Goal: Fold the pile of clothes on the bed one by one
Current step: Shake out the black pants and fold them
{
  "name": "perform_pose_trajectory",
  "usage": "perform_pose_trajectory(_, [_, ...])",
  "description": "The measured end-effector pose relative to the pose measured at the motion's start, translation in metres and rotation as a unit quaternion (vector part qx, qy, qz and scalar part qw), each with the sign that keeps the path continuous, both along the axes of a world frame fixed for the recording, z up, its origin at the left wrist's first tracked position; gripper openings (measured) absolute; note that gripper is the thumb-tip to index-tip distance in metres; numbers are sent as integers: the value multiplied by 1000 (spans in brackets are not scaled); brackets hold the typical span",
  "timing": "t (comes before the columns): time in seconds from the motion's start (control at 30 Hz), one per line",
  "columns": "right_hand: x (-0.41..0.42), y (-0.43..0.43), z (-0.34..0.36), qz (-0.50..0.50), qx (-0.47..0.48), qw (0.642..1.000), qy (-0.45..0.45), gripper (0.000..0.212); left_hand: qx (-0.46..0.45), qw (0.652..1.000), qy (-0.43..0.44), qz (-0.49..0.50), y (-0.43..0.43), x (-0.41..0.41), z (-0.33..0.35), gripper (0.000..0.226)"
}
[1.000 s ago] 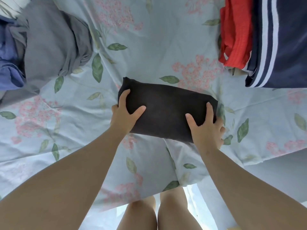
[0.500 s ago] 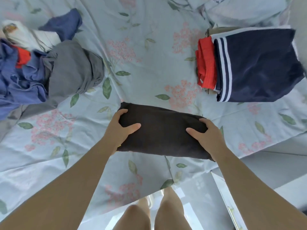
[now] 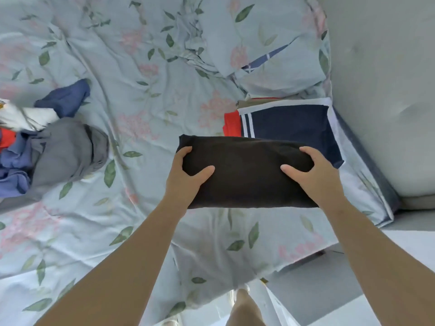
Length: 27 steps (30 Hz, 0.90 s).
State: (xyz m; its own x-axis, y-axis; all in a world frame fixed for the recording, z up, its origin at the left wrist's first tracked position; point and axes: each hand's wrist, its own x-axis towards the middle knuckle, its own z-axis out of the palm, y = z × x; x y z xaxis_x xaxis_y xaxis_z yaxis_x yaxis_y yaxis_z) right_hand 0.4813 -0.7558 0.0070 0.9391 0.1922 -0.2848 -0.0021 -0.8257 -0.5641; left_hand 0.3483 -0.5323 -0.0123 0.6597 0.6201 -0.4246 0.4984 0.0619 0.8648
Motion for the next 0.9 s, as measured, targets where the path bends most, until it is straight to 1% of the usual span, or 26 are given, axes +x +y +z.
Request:
perform_pose_trajectory(0.17, [83,-44,2,-8,-1,999,-46,62,13,999,-29,-5,-53,86,-7,62])
perform_pose_trajectory(0.3, [129,-57,-16,-14,-31,992,-121,63,17,998,-59,-1,-80,136,-22,58])
perform_pose_trajectory(0.33, [140,-60,-21,-18,-44,990,-134,64,29,998,-56,-1,-84,146,-29,58])
perform_pose_trajectory(0.37, [149,-61,-28,-17,-71,988,-136,64,43,998,-34,-6,-85,154,-38,59])
perform_pose_trajectory(0.4, [156,-61,-36,-5,-119,984,-129,64,70,997,24,-26,-86,162,-46,61])
perform_pose_trajectory(0.43, [159,-60,-44,13,-178,977,-120,61,122,983,118,-66,-87,168,-55,62])
perform_pose_trajectory(0.47, [159,-57,-53,33,-225,967,-116,58,191,953,210,-109,-90,173,-61,62])
perform_pose_trajectory(0.5, [156,-52,-61,55,-246,960,-123,55,258,921,256,-141,-94,176,-66,61])
perform_pose_trajectory(0.53, [152,-46,-70,76,-245,957,-134,56,310,901,255,-163,-100,180,-69,60])
perform_pose_trajectory(0.57, [148,-40,-78,92,-239,956,-140,58,342,892,236,-180,-104,184,-73,58])
perform_pose_trajectory(0.6, [145,-34,-86,101,-238,956,-136,62,355,886,227,-195,-107,187,-76,58])
perform_pose_trajectory(0.7, [146,-27,-111,88,-244,957,-132,67,378,864,252,-216,-108,194,-97,61])
perform_pose_trajectory(0.77, [152,-25,-124,74,-241,957,-142,66,400,858,248,-207,-106,200,-110,62])
perform_pose_trajectory(0.9, [173,-12,-148,54,-232,957,-167,68,436,859,213,-164,-99,221,-131,70])
